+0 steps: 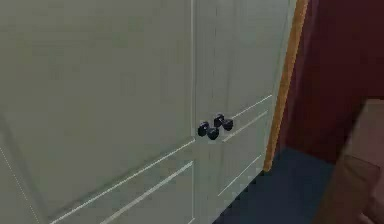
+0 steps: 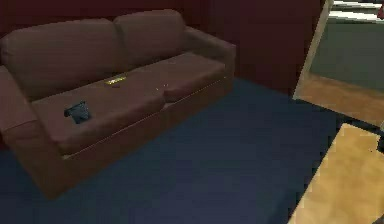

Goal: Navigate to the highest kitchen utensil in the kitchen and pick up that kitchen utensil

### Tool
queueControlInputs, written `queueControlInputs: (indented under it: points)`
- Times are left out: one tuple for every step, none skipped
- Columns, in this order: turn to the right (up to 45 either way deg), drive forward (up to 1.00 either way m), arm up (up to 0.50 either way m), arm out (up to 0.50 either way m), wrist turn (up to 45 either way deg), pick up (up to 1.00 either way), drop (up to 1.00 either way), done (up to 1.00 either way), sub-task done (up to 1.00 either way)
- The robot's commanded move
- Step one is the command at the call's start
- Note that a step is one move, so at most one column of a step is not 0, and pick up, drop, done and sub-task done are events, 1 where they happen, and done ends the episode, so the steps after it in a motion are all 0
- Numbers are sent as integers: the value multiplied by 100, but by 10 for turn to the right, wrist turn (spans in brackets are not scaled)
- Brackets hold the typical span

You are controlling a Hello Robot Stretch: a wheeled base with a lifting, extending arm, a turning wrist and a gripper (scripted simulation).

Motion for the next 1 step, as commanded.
queueControlInputs:
  points:
    - [450,0,0,0,0,0,0,0,0]
